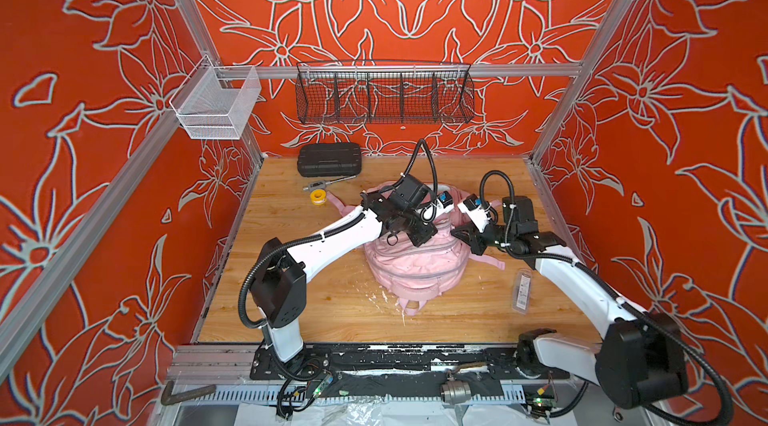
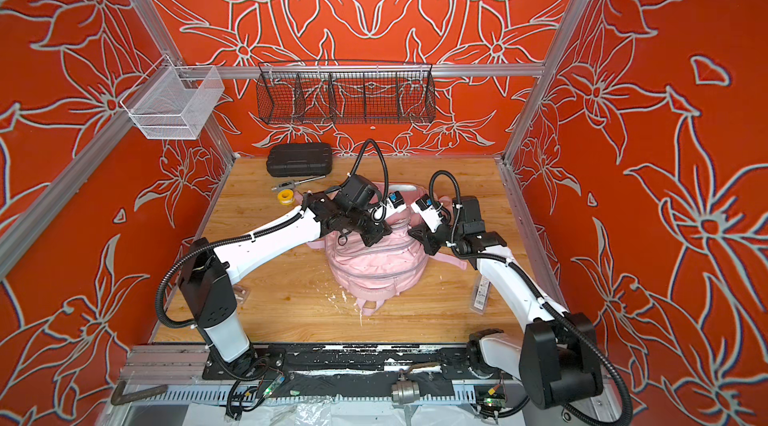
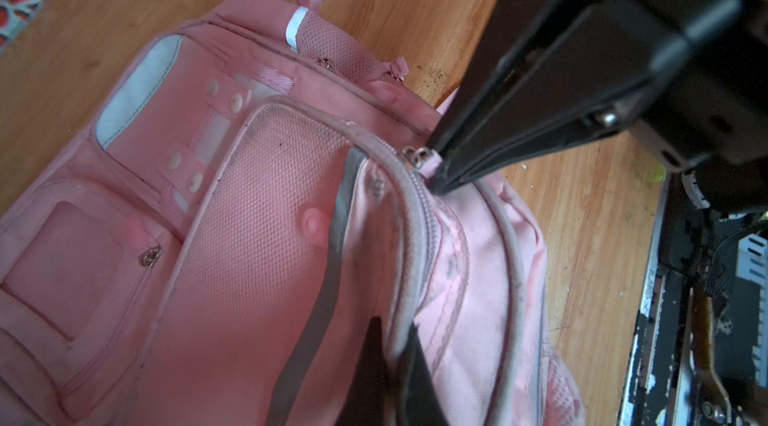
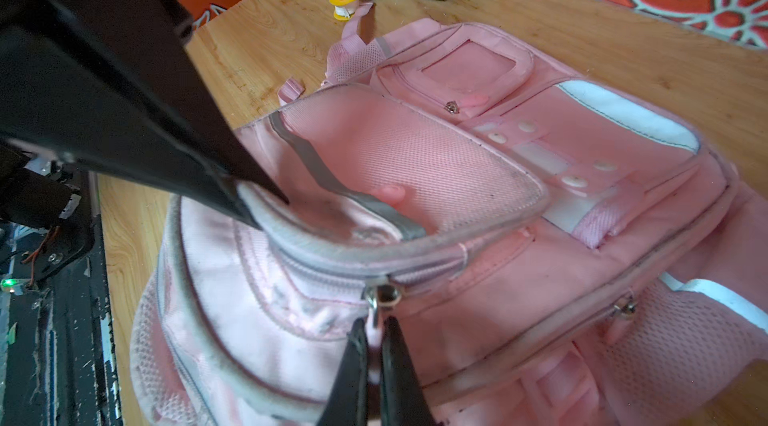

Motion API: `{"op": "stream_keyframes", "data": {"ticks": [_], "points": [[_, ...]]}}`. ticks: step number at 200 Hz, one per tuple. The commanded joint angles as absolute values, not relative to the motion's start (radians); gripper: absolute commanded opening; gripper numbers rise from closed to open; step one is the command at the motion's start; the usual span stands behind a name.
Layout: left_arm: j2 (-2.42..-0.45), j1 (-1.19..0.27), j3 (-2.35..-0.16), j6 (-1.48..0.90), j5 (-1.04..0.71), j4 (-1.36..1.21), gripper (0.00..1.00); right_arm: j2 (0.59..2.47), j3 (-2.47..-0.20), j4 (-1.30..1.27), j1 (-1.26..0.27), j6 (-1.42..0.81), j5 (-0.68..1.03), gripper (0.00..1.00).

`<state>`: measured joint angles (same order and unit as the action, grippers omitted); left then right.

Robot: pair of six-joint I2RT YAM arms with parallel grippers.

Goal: Pack the student bag

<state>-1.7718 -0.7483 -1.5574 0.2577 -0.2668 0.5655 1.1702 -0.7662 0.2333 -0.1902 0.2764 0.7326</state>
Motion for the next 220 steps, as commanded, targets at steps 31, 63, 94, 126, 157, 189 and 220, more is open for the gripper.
{"op": "stream_keyframes", "data": {"ticks": [31,63,94,126,157,189,220], "points": [[-1.684,-0.743,-1.48,0.366,-0.19,0.581,0.51,1.178,-0.806,0.239,-0.143,0.253,0.769,0.0],[-1.613,-0.709,-1.353,0.444,-0.154,0.595,0.56,1.221,-0.866,0.292,-0.133,0.287,0.773,0.0],[-1.602,-0.662,-1.29,0.415,-0.168,0.534,0.57,1.239,-0.882,0.3,-0.133,0.291,0.772,0.0],[-1.641,-0.619,-1.283,0.397,-0.186,0.487,0.56,1.25,-0.897,0.318,-0.133,0.303,0.747,0.0],[-1.692,-0.612,-1.333,0.378,-0.241,0.506,0.31,1.294,-0.943,0.356,-0.131,0.303,0.709,0.0],[-1.677,-0.619,-1.396,0.232,-0.339,0.55,0.0,1.335,-1.005,0.404,-0.128,0.314,0.617,0.0],[-1.721,-0.641,-1.5,0.042,-0.394,0.633,0.0,1.395,-1.086,0.457,-0.12,0.344,0.549,0.0]]}}
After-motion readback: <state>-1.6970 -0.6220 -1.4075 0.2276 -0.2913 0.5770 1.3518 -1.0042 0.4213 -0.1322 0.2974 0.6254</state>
